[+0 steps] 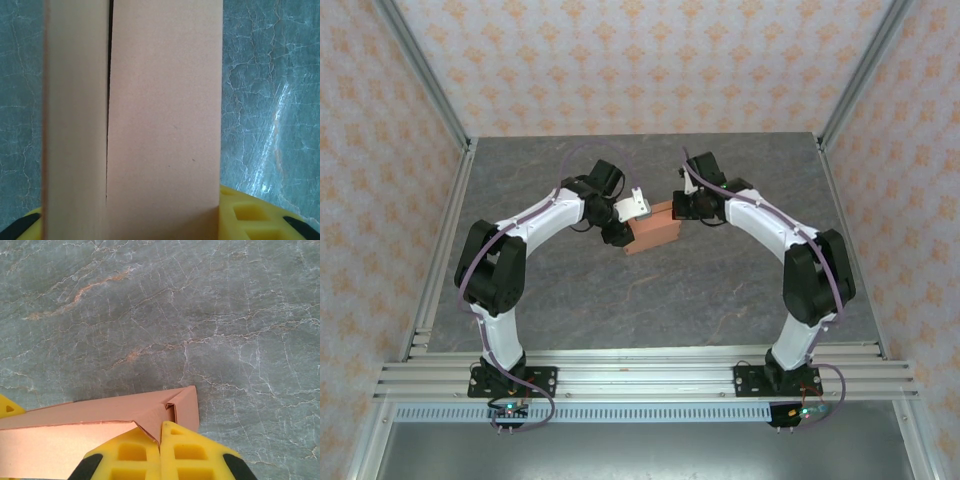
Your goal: Fold the paper box
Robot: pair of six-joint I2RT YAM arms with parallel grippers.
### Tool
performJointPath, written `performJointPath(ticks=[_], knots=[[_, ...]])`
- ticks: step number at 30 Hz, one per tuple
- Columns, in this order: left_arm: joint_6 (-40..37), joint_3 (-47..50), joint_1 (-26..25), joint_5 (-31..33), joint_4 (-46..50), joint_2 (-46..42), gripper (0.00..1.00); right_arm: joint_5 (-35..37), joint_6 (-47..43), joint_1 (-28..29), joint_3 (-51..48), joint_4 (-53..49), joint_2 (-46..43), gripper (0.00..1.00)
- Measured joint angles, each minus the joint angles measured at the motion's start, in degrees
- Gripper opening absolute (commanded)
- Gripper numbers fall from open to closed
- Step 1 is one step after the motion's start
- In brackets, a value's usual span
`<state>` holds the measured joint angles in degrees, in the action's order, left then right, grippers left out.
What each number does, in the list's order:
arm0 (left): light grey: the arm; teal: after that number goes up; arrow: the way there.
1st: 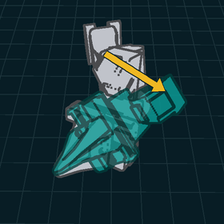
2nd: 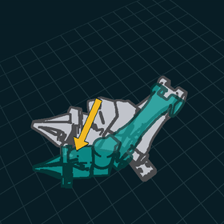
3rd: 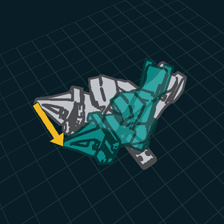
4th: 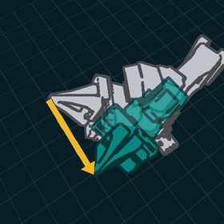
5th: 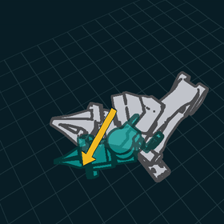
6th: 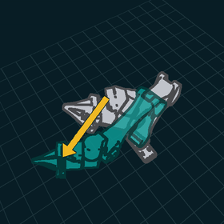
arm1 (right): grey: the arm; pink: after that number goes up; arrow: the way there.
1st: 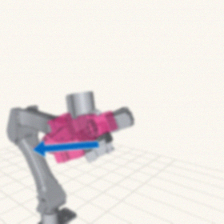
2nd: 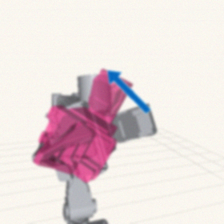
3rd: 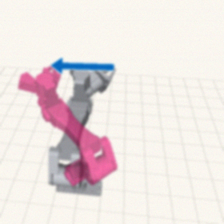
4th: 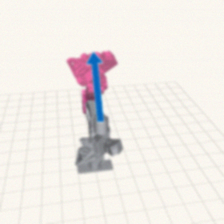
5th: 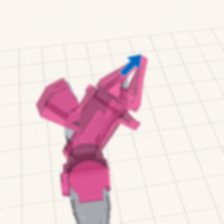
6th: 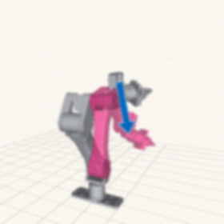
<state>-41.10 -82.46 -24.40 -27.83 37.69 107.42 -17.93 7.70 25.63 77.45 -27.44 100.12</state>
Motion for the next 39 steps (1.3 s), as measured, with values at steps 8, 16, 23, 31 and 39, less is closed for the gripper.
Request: performJointPath(ticks=[8, 16, 23, 31, 39], knots=[[-2.6, -0.98, 0.11, -0.04, 0.74, 0.61, 0.24, 0.13, -1.75, -0.15, -1.31, 0.28, -1.09, 0.0], [-5.68, -3.32, 0.39, -1.11, 2.36, 2.47, 0.23, -0.09, -1.73, -0.66, -3.41, 1.36, -2.54, 0.0], [-10.86, -5.18, 0.66, -4.11, 4.07, 3.87, 0.23, 0.52, 1.88, -0.52, -8.11, 2.56, -6.54, 0.0], [-12.87, -7.63, 0.72, -4.96, 6.19, 5.49, 0.23, 2.78, 6.82, 0.37, -11.52, 5.66, -8.72, 0.0], [-12.81, -7.63, 0.81, -5.01, 6.23, 5.49, 0.22, 4.09, 9.25, 0.87, -12.28, 7.04, -8.85, 0.0]])
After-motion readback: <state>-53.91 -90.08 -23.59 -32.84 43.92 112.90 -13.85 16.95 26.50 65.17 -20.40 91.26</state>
